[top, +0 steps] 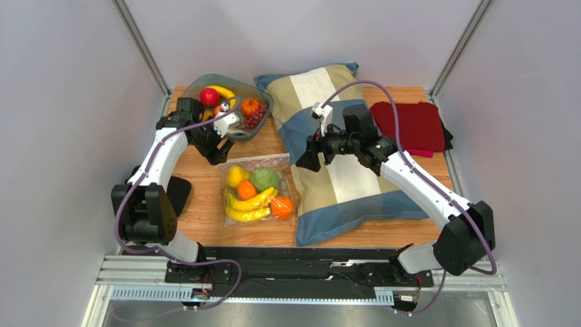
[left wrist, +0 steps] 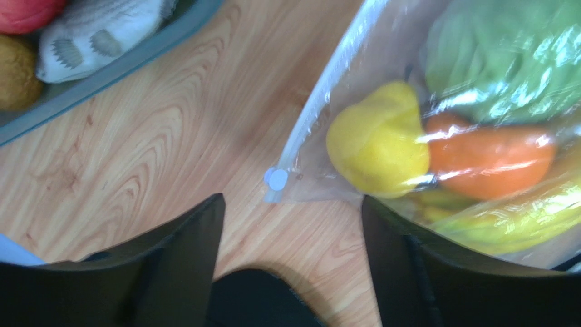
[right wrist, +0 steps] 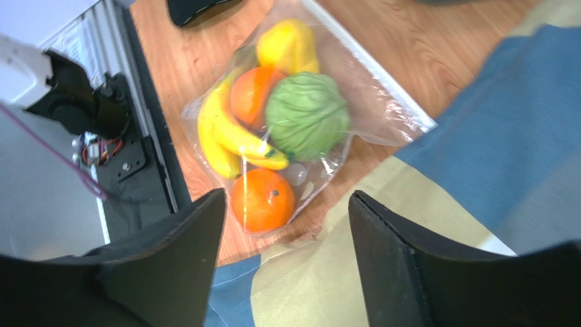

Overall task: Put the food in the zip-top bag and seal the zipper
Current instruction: Place the zipper food storage bag at the center of the board, then reset both arms

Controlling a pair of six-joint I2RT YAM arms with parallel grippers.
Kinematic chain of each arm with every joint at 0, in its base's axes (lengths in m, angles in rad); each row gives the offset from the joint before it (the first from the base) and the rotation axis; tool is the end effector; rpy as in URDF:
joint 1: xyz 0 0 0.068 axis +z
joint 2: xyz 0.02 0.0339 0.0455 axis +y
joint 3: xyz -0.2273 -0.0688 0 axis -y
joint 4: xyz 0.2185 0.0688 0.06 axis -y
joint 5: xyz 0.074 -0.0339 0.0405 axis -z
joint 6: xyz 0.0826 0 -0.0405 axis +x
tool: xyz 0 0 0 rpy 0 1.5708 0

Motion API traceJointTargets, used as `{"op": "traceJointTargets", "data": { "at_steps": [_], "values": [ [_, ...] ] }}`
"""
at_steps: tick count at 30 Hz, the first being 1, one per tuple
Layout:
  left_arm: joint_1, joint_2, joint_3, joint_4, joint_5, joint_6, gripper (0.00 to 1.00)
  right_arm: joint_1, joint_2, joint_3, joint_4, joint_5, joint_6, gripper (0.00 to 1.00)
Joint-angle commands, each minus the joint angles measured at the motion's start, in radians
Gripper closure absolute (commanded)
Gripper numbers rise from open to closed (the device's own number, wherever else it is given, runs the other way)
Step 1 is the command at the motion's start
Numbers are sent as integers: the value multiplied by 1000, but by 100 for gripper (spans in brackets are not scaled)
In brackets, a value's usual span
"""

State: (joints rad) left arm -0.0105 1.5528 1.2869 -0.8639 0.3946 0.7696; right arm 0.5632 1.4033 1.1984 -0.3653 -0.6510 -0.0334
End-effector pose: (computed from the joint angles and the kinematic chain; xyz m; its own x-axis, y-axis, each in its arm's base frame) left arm 0.3063 -0.0350 0.2054 -0.5285 0.6480 -0.5485 0.7540 0.6551 0.0473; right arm 0.2488 0.2163 0.2765 -0.4276 -0.3014 -0.8522 -0.8708 0.3904 0.2988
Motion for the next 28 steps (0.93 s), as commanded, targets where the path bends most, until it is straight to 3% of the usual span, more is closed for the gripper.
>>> {"op": "traceJointTargets", "data": {
  "at_steps": [1, 6, 13, 20, 28],
  "values": [
    [4, -92, 112, -32, 101, -105, 1, -65, -53, 55, -15, 36, 62, 18],
    [4, -191, 251, -67, 196, -315, 1, -161, -93, 75, -17, 56, 99, 4],
    [4, -186, 463, -170, 225, -559, 1, -305, -194, 41, -8, 83, 155, 0],
    [4, -249, 303, -120, 198, -592, 1, -486, -381, -135, -7, 76, 207, 0],
    [4, -264, 226, -86, 165, -592, 1, -600, -513, -258, -32, 57, 213, 0]
  ]
}}
